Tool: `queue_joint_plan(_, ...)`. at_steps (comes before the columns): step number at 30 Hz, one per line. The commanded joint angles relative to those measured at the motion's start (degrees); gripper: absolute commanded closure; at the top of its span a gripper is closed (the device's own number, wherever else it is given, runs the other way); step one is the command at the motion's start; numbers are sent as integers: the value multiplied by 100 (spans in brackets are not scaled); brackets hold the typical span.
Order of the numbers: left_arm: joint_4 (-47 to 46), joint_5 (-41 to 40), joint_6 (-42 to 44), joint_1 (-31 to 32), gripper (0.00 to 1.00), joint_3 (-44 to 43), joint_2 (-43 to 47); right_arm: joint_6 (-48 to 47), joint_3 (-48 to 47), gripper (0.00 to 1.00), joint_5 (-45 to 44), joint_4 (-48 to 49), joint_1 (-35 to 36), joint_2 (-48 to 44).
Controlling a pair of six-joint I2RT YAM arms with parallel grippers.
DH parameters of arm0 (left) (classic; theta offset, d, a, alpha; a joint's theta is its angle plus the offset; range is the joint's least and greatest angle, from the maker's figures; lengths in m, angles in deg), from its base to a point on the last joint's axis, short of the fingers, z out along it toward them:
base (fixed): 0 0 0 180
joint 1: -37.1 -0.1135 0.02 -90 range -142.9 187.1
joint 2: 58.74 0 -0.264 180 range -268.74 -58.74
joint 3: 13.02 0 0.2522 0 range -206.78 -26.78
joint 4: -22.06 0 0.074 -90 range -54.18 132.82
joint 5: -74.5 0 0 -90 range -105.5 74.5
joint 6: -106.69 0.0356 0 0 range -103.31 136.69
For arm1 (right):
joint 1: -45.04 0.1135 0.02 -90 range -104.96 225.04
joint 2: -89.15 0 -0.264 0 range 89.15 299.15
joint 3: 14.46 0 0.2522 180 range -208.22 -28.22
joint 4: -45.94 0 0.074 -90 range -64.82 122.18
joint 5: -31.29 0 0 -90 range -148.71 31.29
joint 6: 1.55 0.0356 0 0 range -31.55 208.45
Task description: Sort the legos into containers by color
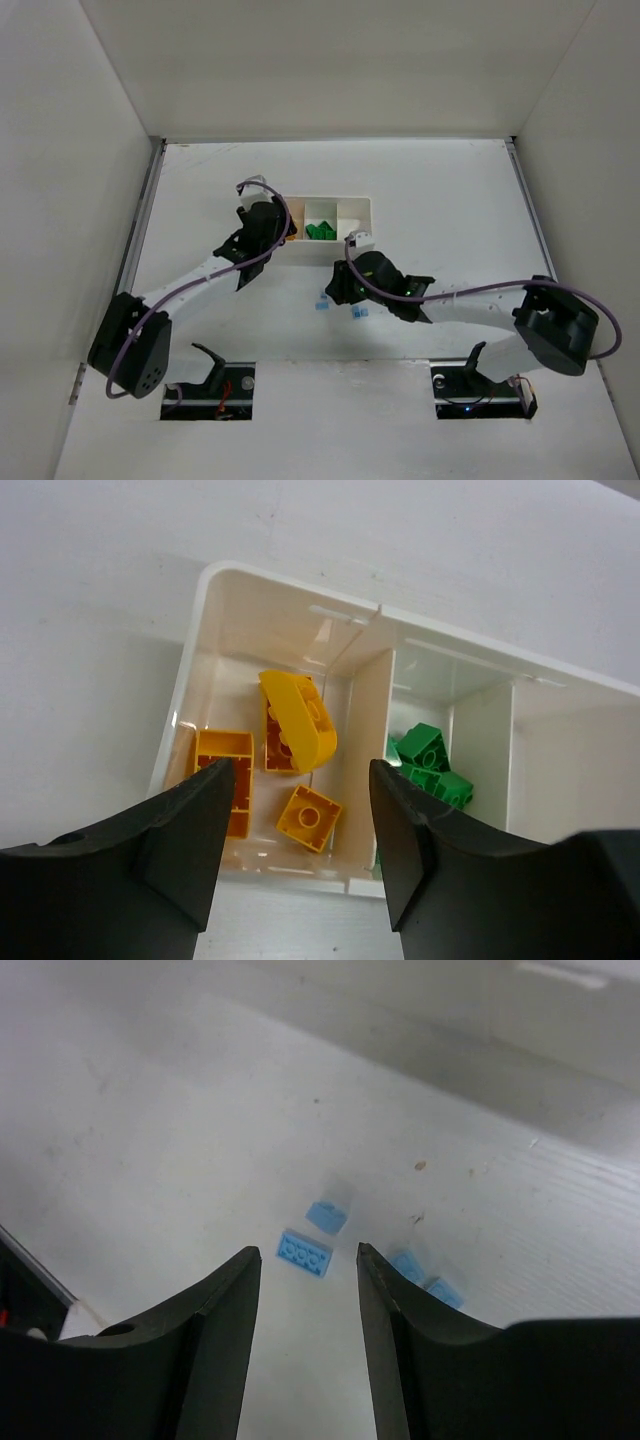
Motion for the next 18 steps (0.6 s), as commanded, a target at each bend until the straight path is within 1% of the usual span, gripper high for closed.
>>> queue_joint_plan(1, 85, -149, 111, 120, 47, 20, 734, -80, -473, 51, -118, -232, 151, 301)
queue_joint_plan(6, 279, -149, 23, 559, 51, 582, 1692, -18, -886, 52, -346, -523, 397, 829)
queue_joint_plan(13, 832, -333, -302, 1139, 54, 1382, 2817, 78, -1474, 56, -741, -1093, 433, 1444)
queue_joint_plan(18, 1228, -422, -434, 1289, 56, 1804, 3521, 192, -1756, 58, -839, -1393, 424, 1770)
